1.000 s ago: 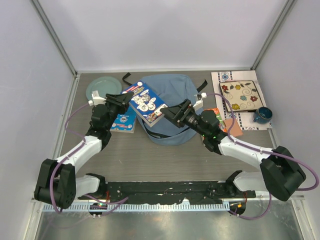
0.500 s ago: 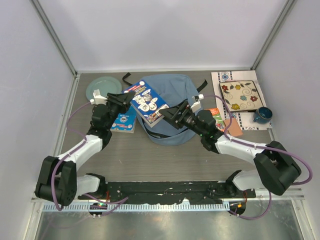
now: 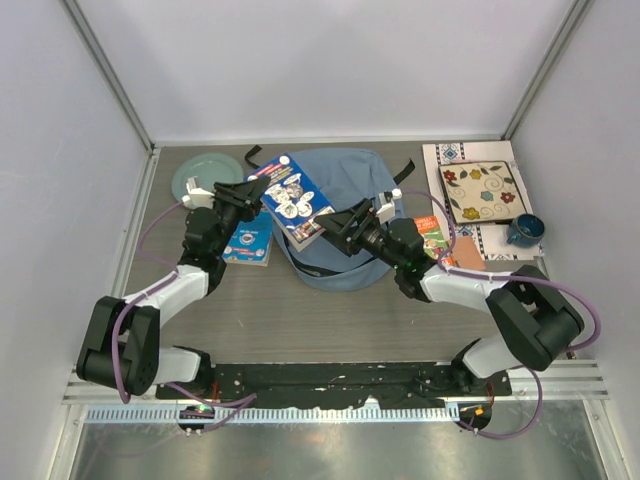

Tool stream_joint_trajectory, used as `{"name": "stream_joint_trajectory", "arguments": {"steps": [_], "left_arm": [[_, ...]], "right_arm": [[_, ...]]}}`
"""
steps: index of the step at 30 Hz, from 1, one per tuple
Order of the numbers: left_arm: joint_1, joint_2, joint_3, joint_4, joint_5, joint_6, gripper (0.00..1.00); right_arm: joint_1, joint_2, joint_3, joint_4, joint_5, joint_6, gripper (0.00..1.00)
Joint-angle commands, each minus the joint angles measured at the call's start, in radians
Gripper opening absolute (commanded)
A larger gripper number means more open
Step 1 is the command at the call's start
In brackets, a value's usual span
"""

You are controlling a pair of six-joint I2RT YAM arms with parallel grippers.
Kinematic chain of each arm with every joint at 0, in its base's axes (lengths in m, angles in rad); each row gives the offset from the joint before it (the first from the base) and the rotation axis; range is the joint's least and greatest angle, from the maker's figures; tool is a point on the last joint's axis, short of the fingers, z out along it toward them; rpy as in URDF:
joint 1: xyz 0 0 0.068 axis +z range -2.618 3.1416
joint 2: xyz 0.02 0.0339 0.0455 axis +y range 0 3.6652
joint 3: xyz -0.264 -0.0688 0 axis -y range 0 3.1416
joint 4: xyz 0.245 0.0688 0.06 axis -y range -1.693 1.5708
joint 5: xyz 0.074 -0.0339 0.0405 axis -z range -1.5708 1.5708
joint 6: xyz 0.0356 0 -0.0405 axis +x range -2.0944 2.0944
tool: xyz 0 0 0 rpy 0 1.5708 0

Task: Pack the student bag
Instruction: Pick up the book from the center of the board.

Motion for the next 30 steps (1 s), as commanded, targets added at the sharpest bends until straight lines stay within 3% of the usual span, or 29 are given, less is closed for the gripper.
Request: {"name": "stream_joint_trajectory", "arguments": {"steps": [1,9,17,28,30], "left_arm": [[-0.013,-0.012,0.03,0.167,0.028,-0.058,0.0],[-0.012,-0.038,0.047,0.103,0.018,-0.028,0.0],[-0.012,-0.025,0.055,0.118,0.031,-0.06,0.0],[-0.013,-0.019,0.035,0.169,0.015,-0.106,0.0],[-0.013,-0.017,0.035,0.176,0.018,-0.104,0.0]], "right_arm": [[0.012,-0.03,0.047,0.04,0.022,0.029,0.78],[0.012,-0.152,0.01,-0.195,0.125,-0.071,0.8],[0.018,-0.052,0.068,-0.037,0.024,-0.048,0.81],[0.036,-0.012,0.082,0.072,0.054,-0.034,0.81],[0.036,-0.015,0.084,0.078,0.057,-0.037,0.67]]}}
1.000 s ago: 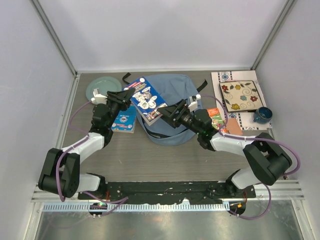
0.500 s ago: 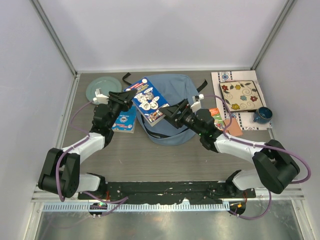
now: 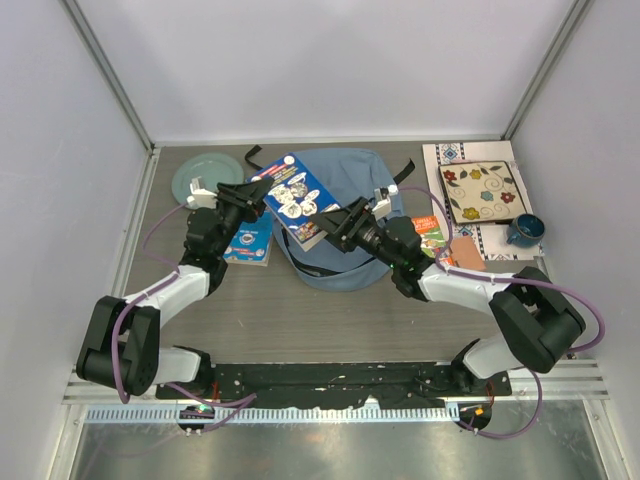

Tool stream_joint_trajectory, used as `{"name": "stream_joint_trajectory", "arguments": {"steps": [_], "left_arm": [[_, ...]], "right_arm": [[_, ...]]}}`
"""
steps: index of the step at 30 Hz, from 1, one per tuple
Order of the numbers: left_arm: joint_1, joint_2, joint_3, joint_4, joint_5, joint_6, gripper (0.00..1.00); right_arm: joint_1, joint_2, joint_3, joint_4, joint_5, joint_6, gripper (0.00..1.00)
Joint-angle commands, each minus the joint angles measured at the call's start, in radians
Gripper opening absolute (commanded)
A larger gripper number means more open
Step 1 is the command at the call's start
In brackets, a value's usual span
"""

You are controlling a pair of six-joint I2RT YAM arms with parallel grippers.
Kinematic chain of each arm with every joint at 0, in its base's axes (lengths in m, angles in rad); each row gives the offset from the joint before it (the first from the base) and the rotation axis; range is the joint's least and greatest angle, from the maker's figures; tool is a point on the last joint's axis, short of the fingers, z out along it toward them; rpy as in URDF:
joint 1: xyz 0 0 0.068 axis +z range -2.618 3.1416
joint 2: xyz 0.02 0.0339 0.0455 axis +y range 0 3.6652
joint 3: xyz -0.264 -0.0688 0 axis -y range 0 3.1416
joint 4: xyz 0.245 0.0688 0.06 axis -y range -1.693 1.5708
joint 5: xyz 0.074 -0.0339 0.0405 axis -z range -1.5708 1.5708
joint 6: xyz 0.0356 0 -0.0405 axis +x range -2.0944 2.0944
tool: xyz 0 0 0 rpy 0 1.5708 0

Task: Pack the student bag
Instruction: Pick up the book from the center of the board.

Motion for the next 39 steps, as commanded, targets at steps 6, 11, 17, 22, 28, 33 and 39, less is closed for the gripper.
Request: {"name": "stream_joint_trajectory", "arguments": {"steps": [6,11,17,22,28,33,39], "left_arm": [[-0.004,-0.018,0.032,0.136,-0.004,-0.014,0.0],[-0.015,-0.023,0.025,0.115,-0.015,0.02,0.0],[-0.03,-0.064,0.001,0.049,-0.079,0.051,0.0],[-0.032,-0.119,-0.002,-0.031,-0.098,0.095,0.0],[-0.032,-0.107,0.018,-0.08,-0.049,0.127,0.2],[-0.032,-0.113,0.117,-0.372,0.034,0.319,0.78],[-0.041,-0.11,0.284,-0.743,0.134,0.772,0.86]], "right_arm": [[0.028,-0.001,0.047,0.154,0.017,0.029,0.59],[0.057,0.002,0.061,0.154,0.066,0.036,0.65],[0.098,-0.012,0.071,0.141,0.151,0.018,0.54],[0.103,-0.03,0.061,0.122,0.206,0.001,0.4],[0.098,-0.055,0.064,0.095,0.223,-0.048,0.05],[0.058,-0.217,0.039,-0.14,0.335,-0.141,0.01],[-0.011,-0.47,0.049,-0.611,0.609,-0.279,0.01]]}}
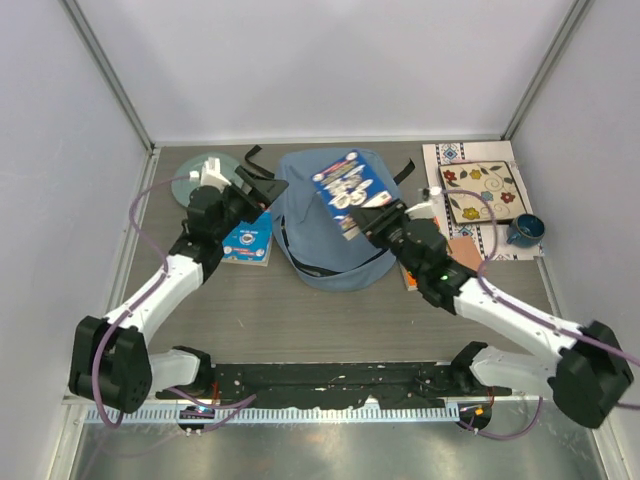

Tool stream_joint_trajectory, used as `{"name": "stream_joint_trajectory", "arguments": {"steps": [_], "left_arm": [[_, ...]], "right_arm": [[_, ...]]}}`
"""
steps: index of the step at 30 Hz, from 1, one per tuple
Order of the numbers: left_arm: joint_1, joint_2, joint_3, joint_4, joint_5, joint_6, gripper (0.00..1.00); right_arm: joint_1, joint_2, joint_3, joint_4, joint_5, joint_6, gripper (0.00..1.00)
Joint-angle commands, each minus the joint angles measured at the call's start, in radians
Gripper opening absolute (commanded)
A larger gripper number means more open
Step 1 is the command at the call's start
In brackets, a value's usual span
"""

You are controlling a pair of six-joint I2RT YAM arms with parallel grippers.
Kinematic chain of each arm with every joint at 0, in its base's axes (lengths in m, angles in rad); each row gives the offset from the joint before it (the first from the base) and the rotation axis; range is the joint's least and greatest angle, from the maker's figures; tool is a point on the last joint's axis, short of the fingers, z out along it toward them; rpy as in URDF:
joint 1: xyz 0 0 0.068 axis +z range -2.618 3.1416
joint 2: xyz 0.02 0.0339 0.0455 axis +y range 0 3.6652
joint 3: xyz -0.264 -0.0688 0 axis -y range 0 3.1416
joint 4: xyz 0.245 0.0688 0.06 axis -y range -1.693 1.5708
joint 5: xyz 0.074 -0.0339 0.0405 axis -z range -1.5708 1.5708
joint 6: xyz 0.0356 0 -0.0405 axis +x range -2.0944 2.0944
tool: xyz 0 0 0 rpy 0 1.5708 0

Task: Pack the student bag
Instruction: Pick up the book from the center of the board.

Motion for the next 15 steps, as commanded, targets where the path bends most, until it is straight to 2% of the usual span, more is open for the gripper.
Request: {"name": "stream_joint_trajectory", "arguments": {"steps": [1,2,3,7,10,15], "left_arm": [[-0.016,-0.009,0.154,-0.322,0.102,0.447,0.87],[-0.038,0.02,0.229,-0.365,0.124,0.519,0.88],[-0.055,0.041,0.268,-0.499,0.159,0.663,0.87],[-0.165,0.169,0.452,-0.788,0.196,0.936,0.88],[-0.26,0.296,0.567,-0.962,0.165,1.059,0.88],[-0.36,0.428,0.647,-1.042,0.135,1.097,0.83]], "right_arm": [[-0.048,-0.208,0.024,-0.246,0.279,-0.13,0.01],[-0.064,-0.233,0.018,-0.31,0.314,-0.142,0.01],[-0.071,-0.274,0.016,-0.342,0.332,-0.148,0.01],[-0.096,-0.354,0.007,-0.467,0.38,-0.165,0.01],[-0.102,-0.4,0.001,-0.51,0.391,-0.163,0.01],[-0.104,-0.438,0.006,-0.55,0.398,-0.176,0.01]]}}
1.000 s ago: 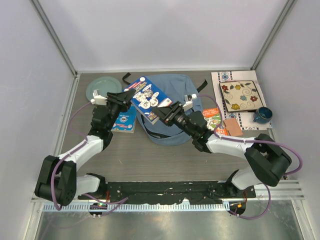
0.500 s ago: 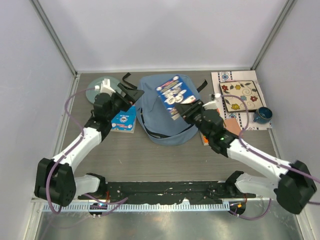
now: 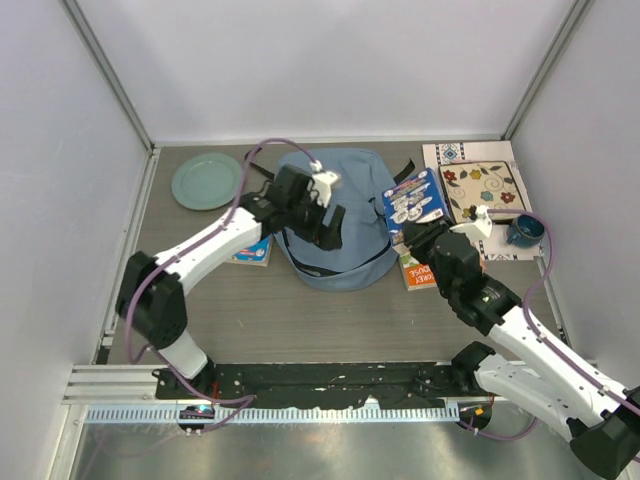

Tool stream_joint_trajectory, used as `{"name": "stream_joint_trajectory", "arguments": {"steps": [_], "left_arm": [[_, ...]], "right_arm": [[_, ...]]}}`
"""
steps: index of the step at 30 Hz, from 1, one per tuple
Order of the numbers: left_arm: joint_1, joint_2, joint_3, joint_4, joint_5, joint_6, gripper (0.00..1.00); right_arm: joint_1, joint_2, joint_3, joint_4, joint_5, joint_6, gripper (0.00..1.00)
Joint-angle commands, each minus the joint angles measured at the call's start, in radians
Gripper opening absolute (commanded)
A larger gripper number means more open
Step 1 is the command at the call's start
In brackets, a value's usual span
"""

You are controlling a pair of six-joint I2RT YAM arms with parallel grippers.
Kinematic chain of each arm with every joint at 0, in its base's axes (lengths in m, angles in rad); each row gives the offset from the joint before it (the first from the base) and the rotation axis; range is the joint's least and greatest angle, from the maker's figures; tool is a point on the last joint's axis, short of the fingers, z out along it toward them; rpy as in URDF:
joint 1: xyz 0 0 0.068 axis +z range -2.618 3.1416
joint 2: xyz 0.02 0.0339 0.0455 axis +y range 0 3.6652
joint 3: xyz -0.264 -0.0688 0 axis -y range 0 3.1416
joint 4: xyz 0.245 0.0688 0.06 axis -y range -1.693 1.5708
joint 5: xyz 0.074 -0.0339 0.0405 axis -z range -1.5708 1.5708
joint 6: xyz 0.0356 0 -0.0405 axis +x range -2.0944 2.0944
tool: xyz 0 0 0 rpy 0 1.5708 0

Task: Pack the student bag
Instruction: Place the book in the student bag.

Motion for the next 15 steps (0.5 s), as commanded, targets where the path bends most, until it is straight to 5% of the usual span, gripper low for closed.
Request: {"name": "stream_joint_trajectory", "arguments": {"steps": [1,15], "left_arm": [[-0.065,0.096,0.049,-0.215,-0.007,0.153,0.83],[-0.115,0.175,0.065,-0.289,0.008,0.196,0.75]], "right_arm": [[-0.003,-0.051,0.025,0.033,0.067,-0.034,0.01],[-0.01,-0.03,0.019,0.015,0.03,-0.005,0.01]]}}
